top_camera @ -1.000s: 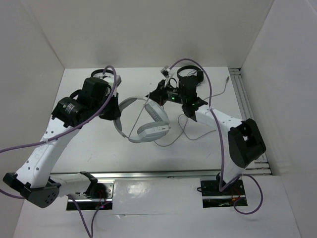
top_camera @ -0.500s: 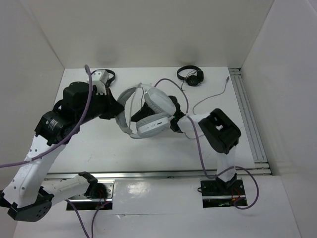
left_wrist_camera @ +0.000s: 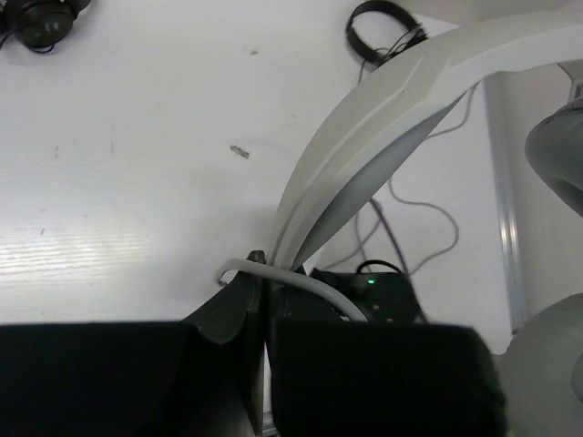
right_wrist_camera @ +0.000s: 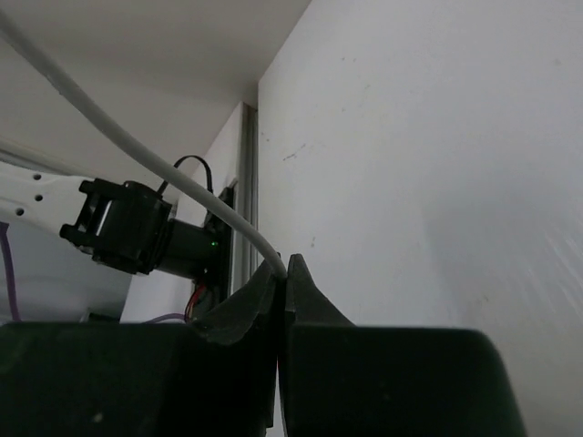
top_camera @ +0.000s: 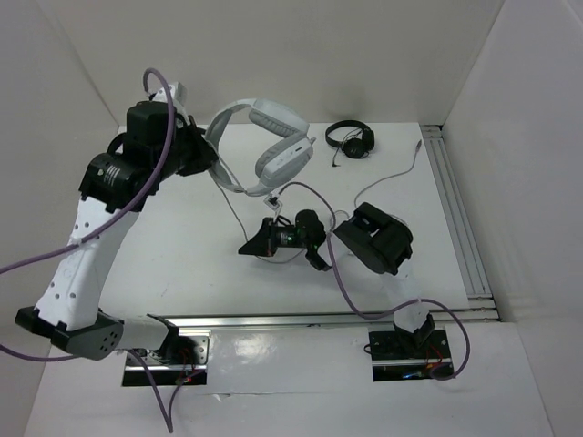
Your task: Wrap the headphones
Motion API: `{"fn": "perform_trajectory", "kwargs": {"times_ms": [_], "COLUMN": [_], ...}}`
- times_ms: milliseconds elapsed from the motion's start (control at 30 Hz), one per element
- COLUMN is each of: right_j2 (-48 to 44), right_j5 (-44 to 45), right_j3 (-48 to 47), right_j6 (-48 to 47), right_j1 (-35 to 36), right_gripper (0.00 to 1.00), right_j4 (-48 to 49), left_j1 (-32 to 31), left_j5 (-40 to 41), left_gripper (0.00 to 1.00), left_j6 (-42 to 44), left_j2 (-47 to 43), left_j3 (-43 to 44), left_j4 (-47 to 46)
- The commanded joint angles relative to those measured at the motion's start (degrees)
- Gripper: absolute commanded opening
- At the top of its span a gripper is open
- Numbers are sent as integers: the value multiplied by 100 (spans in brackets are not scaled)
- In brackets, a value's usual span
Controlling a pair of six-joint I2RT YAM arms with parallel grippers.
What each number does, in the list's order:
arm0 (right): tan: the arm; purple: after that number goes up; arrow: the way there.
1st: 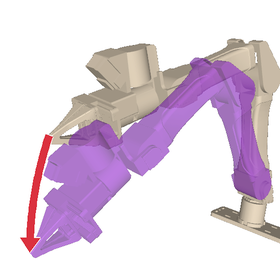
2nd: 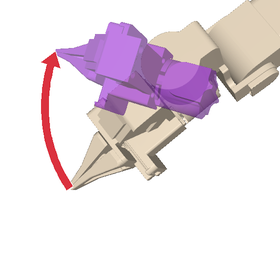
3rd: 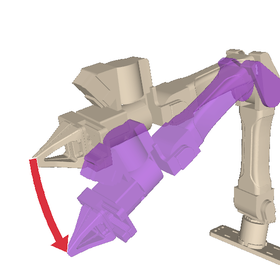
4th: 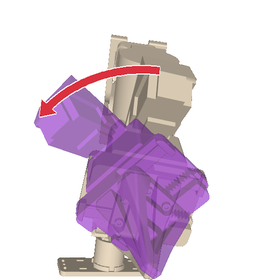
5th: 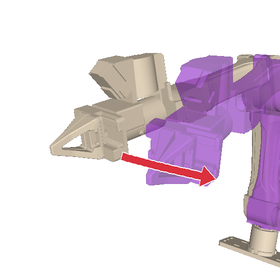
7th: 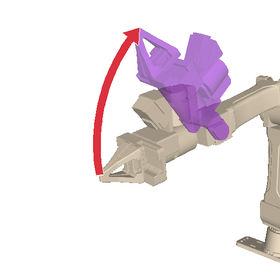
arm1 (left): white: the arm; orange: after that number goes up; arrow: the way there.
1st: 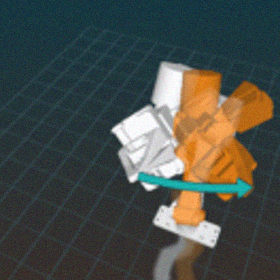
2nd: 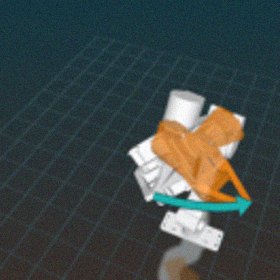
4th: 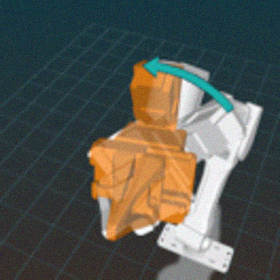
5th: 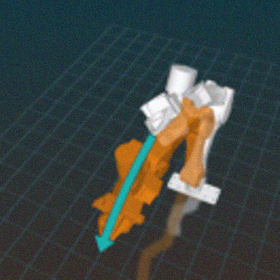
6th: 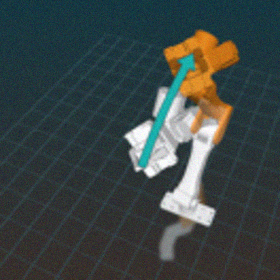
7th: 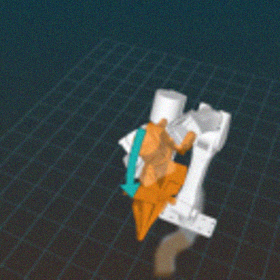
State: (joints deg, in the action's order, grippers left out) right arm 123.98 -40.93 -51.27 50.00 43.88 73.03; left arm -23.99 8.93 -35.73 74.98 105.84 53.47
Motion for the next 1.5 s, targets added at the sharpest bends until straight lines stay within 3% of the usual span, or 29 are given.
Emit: {"fn": "perform_trajectory", "kwargs": {"times_ms": [0, 133, 167, 267, 367, 500, 800, 1033, 1233, 1367, 1467], "right_j2": [-470, -1487, -1656, -2088, -2343, -2589, -2818, -2643, -2703, -2985, -3125], "right_j5": [601, 1130, 1226, 1403, 1552, 1974, 2178, 1633, 1833, 2088, 2343], "right_j3": [485, 566, 495, 4, -515, -1016, -1421, -1377, -315, 641, 951], "right_j6": [-148, -858, -1052, -1720, -1968, -2213, -2504, -2715, -2846, -2715, -2601], "right_j1": [-317, -1179, -1293, -1706, -2145, -2611, -3551, -3079, -1824, -1120, -610], "right_gripper": [0, 0, 0, 0, 0, 0, 0, 0, 0, 0, 0], "right_j4": [1548, -48, -862, -2113, -2758, -3671, -4570, -4632, -4008, -3245, -2962], "left_j1": [131, 131, 131, 131, -18, -71, -255, -308, -308, -308, -256], "left_j5": [-627, -1559, -2048, -2972, -3090, -2644, -2588, -3125, -1810, 296, 1012], "left_gripper": [0, 0, 0, 0, 0, 0, 0, 0, 0, 0, 0], "left_j6": [214, 513, 601, 979, 1181, 1331, 1393, 1086, 208, -249, -312], "left_j2": [-97, -631, -747, -1107, -1380, -1732, -2048, -2128, -1944, -1637, -1023], "left_j3": [61, -774, -1115, -1669, -2162, -2603, -3052, -2518, -1875, -1314, -525], "left_j4": [-144, -144, -144, 57, 418, 909, 1051, 507, -64, -170, 57]}}
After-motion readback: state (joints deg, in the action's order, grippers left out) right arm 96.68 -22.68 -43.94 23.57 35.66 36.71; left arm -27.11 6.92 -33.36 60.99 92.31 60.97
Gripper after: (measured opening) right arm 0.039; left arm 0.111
